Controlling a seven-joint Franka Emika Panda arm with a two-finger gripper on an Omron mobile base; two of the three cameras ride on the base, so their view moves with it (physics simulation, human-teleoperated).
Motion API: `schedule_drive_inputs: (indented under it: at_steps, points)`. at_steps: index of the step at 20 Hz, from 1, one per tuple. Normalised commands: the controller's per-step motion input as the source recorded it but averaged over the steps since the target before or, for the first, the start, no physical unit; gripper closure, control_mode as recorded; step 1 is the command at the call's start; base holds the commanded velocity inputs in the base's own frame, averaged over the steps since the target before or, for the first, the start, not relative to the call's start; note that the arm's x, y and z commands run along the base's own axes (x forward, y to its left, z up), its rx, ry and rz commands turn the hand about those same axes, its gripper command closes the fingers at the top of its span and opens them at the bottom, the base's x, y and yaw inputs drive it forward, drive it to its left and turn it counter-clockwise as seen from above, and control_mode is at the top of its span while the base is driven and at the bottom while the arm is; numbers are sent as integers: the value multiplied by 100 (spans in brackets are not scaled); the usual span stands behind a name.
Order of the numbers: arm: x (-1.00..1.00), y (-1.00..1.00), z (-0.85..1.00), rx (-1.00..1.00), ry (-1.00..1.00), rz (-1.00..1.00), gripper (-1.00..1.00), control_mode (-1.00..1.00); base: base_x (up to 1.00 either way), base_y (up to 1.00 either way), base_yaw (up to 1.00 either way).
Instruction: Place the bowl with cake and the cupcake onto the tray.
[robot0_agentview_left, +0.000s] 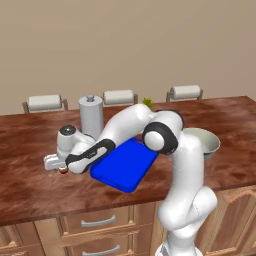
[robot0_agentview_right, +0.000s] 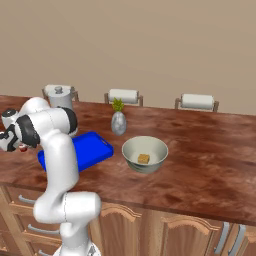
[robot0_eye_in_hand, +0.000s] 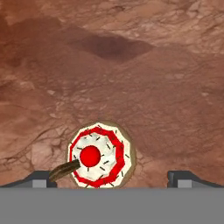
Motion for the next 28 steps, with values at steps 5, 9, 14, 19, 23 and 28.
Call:
schedule_drive_inputs:
  at_steps: [5,9,14,19,23,28]
  points:
    - [18,9,-18,0,0,1,-100,-100,0,0,0]
    - [16,13,-18,0,0,1,-100,-100,0,0,0]
    - [18,19,-19,0,0,2,100,-100,0,0,0]
    - [12,17,-17,0,0,2,100,-100,0,0,0]
    - [-7,1,-9,0,0,2,100,-100,0,0,0]
    - [-28,-2,0,0,-4,1,100,-100,0,0,0]
